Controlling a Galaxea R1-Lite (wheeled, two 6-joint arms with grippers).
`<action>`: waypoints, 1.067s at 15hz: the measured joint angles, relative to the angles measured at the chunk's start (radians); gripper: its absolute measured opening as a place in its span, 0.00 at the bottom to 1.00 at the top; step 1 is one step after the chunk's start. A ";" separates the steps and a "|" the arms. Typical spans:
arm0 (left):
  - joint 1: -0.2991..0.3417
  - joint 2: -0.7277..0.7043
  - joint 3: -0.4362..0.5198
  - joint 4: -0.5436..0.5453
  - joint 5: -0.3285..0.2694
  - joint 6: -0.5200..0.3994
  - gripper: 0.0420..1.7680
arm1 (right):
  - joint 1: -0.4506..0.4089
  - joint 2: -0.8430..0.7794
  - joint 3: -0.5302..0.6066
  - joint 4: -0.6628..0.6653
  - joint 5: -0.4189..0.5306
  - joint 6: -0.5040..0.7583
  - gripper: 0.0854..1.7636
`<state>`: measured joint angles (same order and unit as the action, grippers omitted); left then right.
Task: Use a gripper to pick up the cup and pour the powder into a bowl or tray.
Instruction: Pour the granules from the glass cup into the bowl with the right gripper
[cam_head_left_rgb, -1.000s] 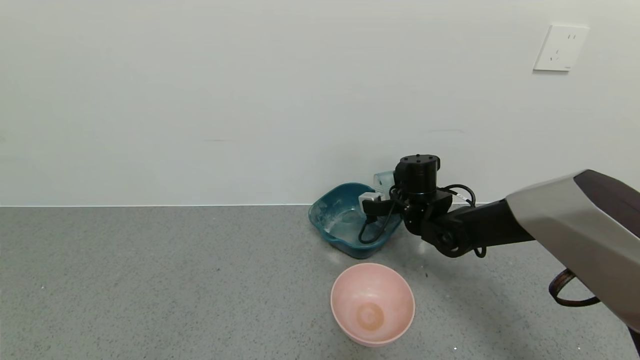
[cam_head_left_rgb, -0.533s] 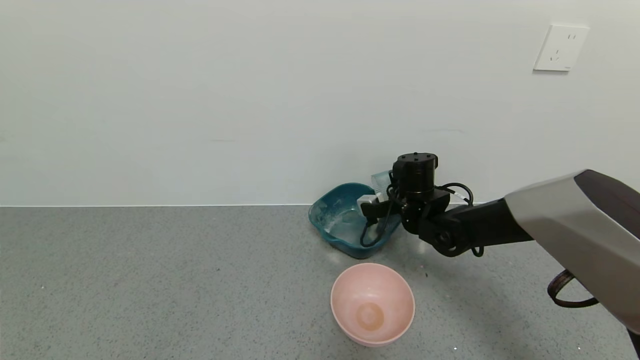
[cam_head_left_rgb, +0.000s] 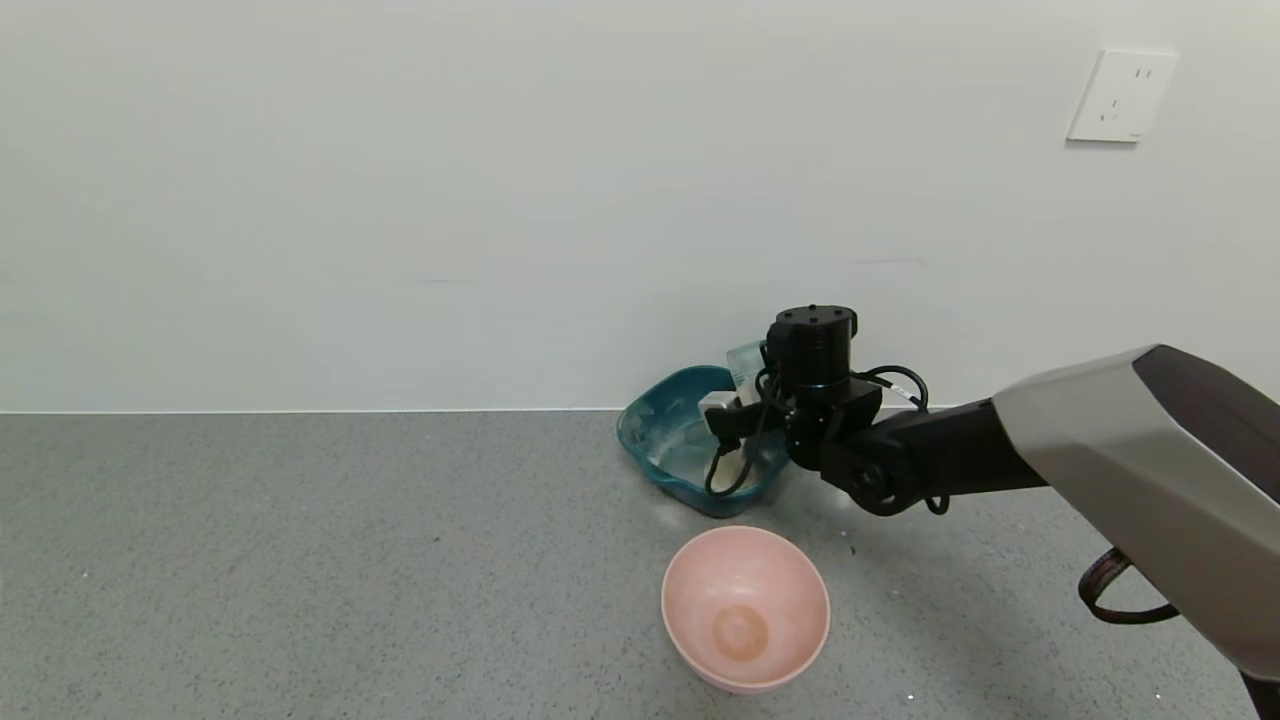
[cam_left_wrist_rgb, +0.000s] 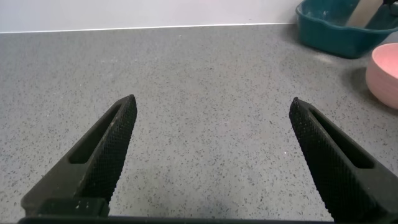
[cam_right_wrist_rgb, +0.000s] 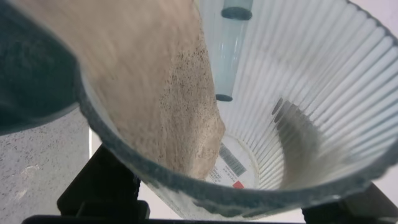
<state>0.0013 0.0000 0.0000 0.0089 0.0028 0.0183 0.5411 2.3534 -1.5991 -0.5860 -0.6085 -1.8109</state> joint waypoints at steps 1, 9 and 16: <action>0.000 0.000 0.000 0.000 0.000 0.000 1.00 | 0.000 0.001 0.000 0.000 0.000 0.000 0.77; 0.000 0.000 0.000 0.000 0.000 0.000 1.00 | 0.008 0.010 -0.002 -0.002 -0.022 -0.015 0.77; 0.000 0.000 0.000 0.000 0.000 0.000 1.00 | 0.008 0.012 0.001 -0.001 -0.022 -0.019 0.77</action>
<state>0.0013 0.0000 0.0000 0.0091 0.0028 0.0183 0.5487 2.3655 -1.5977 -0.5872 -0.6302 -1.8294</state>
